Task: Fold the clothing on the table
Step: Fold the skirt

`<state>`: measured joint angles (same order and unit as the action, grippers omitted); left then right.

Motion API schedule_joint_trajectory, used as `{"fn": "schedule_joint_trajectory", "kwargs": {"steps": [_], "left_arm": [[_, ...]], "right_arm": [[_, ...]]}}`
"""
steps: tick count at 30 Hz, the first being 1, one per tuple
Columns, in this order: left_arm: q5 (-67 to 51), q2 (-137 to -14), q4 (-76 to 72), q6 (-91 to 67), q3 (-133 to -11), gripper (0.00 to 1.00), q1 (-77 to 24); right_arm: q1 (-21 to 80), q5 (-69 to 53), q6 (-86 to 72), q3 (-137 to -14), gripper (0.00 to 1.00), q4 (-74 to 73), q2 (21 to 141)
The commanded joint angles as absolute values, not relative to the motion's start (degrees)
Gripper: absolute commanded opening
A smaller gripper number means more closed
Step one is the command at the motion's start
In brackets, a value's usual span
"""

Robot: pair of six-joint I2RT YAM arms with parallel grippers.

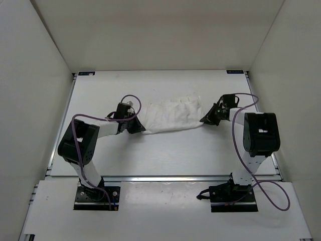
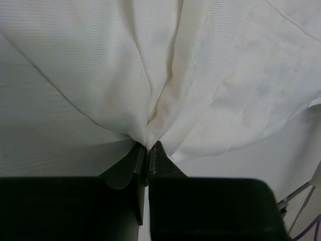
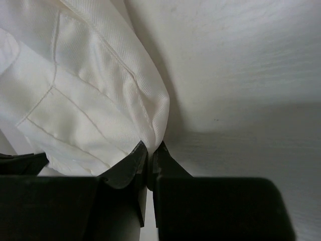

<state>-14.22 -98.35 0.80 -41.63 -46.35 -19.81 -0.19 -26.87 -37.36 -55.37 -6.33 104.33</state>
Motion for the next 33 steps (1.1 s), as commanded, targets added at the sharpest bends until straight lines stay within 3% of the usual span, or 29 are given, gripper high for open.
{"fn": "schedule_joint_trajectory", "kwargs": {"steps": [1, 6, 12, 22, 30, 33], "left_arm": [[-15.56, -101.16, -1.21, -42.71, -47.55, 0.00, -22.84], [-17.39, -102.92, -7.29, -45.61, -47.20, 0.00, -23.82], [-17.14, -103.27, -7.64, -45.97, -48.34, 0.00, -23.56], [-17.58, -102.39, -7.82, -46.05, -47.64, 0.01, -22.33], [-18.11, -102.13, -8.70, -46.49, -46.76, 0.02, -21.80], [-18.63, -102.31, -8.88, -46.76, -46.41, 0.08, -21.45]], "right_arm": [[-0.97, -21.02, -28.41, -63.17, 0.00, -15.09, 100.19], [7.27, -17.76, -14.96, -83.38, 0.00, -32.06, 103.18], [20.36, -13.63, -11.43, -93.76, 0.00, -36.21, 105.37], [36.20, -15.90, -11.16, -96.33, 0.00, -34.02, 110.74], [39.46, -19.68, -12.57, -93.17, 0.00, -31.47, 115.22], [40.25, -21.09, -12.83, -92.90, 0.00, -30.85, 117.15]]}}
